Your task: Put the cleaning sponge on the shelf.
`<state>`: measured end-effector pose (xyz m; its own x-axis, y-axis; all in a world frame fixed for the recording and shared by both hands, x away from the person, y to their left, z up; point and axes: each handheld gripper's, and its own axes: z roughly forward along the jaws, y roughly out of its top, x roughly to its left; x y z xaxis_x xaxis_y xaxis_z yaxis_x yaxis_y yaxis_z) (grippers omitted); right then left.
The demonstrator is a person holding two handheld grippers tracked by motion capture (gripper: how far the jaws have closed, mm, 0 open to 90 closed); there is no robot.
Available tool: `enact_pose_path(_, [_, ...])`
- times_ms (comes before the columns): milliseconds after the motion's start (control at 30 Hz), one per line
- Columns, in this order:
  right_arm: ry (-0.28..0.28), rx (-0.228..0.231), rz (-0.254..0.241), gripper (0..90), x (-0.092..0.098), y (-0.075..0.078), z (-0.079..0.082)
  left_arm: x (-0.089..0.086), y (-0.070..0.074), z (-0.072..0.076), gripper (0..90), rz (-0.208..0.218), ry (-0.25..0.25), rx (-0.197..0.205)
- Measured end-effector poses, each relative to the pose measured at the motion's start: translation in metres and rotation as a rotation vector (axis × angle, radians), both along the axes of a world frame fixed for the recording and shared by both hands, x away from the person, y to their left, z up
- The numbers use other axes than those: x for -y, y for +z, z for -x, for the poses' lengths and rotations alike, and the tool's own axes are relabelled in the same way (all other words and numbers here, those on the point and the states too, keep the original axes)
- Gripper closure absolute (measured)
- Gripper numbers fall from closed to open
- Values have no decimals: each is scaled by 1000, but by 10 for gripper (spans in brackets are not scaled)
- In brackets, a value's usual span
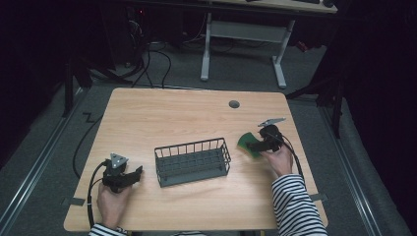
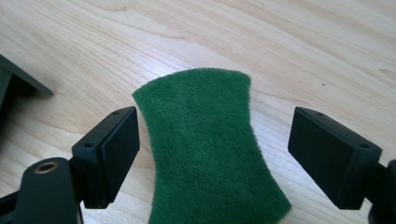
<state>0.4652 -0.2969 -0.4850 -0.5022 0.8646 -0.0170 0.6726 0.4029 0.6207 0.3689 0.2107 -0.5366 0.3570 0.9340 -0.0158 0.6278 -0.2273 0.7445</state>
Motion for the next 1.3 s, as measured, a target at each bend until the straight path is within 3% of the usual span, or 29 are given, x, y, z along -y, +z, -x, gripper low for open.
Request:
enact_pose_path(367, [30,-56,6,156,2,-17,-10,0,0,0,331,0,4,1])
enact_pose_path(600, [56,-102,31,206,-1,-29,-14,0,0,0,331,0,4,1])
enact_pose_path(633, [58,-93,31,245,-2,-29,-13,0,0,0,331,0,4,1])
enact_pose_path(867, [61,-60,57,270,-5,-25,-10,0,0,0,331,0,3,-1])
enact_pose_path(1067, [63,-44,34,272,-6,-18,-5,0,0,0,327,2,1,-1])
enact_pose_path(1300, [102,-18,3,272,-11,-1,8,1,0,0,318,1,-1,0])
